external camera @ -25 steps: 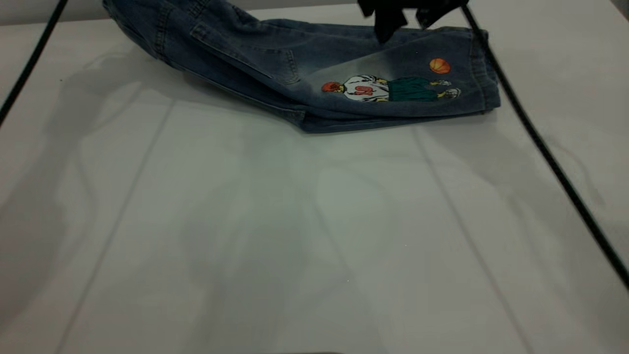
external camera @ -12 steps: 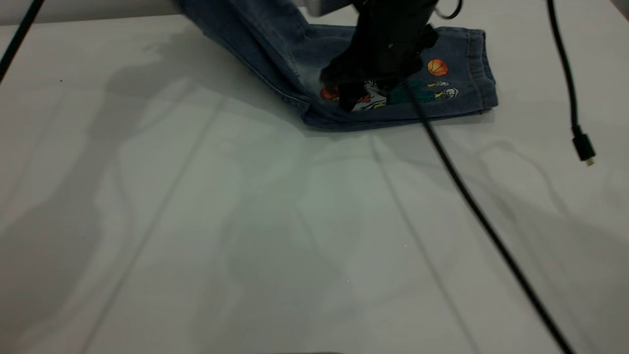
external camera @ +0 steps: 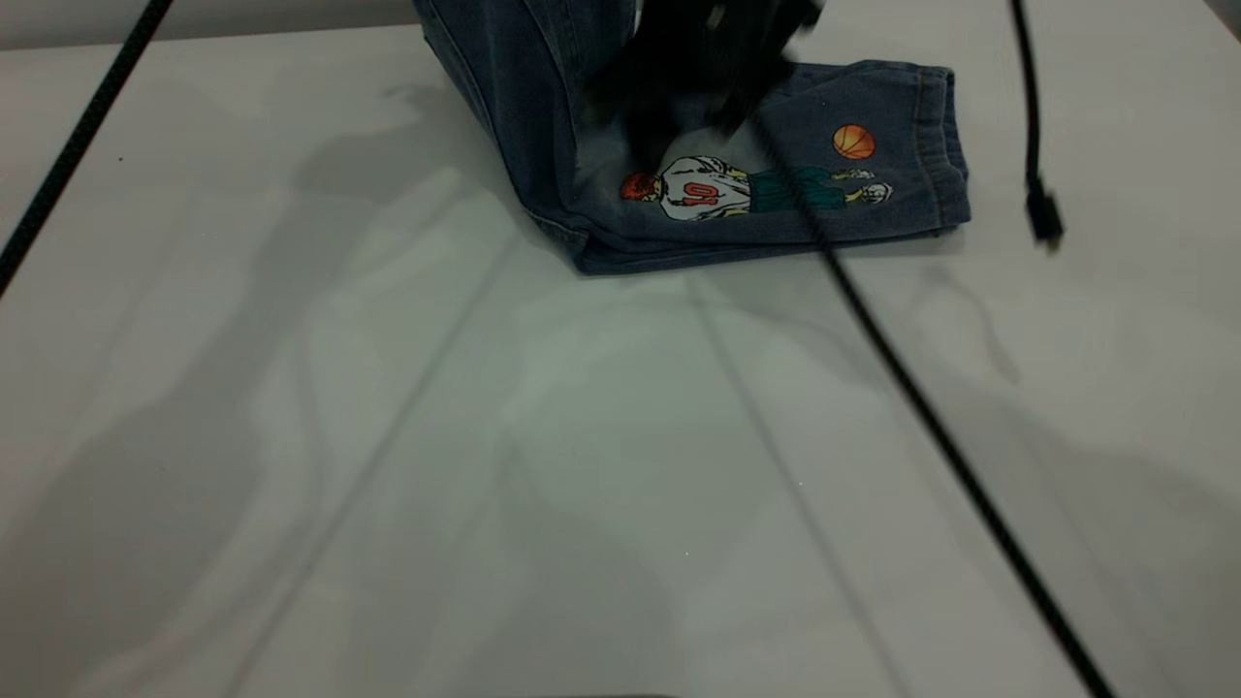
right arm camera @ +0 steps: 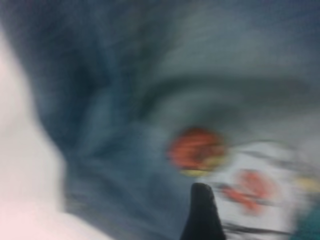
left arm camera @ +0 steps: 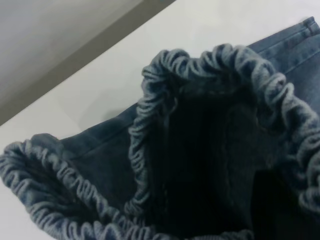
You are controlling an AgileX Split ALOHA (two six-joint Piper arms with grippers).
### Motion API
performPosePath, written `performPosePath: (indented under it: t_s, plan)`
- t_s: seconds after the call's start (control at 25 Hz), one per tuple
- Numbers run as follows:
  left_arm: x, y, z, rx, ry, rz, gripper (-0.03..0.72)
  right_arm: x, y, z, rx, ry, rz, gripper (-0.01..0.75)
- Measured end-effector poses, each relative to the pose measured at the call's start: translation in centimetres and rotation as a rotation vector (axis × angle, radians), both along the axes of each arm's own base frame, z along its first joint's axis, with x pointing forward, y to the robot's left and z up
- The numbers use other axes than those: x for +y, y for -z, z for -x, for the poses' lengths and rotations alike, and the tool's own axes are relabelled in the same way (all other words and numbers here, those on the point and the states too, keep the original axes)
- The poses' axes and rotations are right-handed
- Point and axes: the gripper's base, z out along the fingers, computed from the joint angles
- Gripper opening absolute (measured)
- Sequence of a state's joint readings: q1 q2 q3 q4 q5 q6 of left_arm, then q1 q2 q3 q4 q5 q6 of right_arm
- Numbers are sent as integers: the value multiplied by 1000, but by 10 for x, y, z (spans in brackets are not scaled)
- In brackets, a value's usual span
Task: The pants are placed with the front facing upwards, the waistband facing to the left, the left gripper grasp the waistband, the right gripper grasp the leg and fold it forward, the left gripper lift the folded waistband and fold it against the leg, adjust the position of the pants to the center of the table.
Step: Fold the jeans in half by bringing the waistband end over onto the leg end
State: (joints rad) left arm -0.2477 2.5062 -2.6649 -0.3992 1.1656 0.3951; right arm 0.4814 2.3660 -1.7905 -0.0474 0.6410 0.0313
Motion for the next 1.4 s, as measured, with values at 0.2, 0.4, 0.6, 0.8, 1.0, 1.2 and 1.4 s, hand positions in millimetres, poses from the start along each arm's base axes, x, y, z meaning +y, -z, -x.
performPosePath:
  t_s: [0.2, 0.4, 0.6, 0.8, 1.0, 1.2, 1.4]
  plan:
    - [-5, 0, 2, -3, 7, -4, 42, -49, -16, -19, -8, 90, 32, 438]
    - [-26, -1, 8, -11, 43, -1, 42, -102, -4, -33, 53, 212, 41, 438]
    - [-62, -2, 21, -31, 106, 8, 42, -118, 15, -34, 128, 271, 25, 438]
    - [-99, -4, 38, -50, 174, 18, 42, -117, 41, -31, 197, 286, 20, 438]
    - [-120, -4, 49, -60, 213, 24, 42, -116, 44, -31, 209, 291, 14, 438]
    - [-127, -5, 53, -66, 225, 28, 42, -127, 24, -41, 215, 309, 22, 438]
    - [-131, -5, 56, -66, 233, 28, 42, -181, -16, -60, 193, 419, 2, 438]
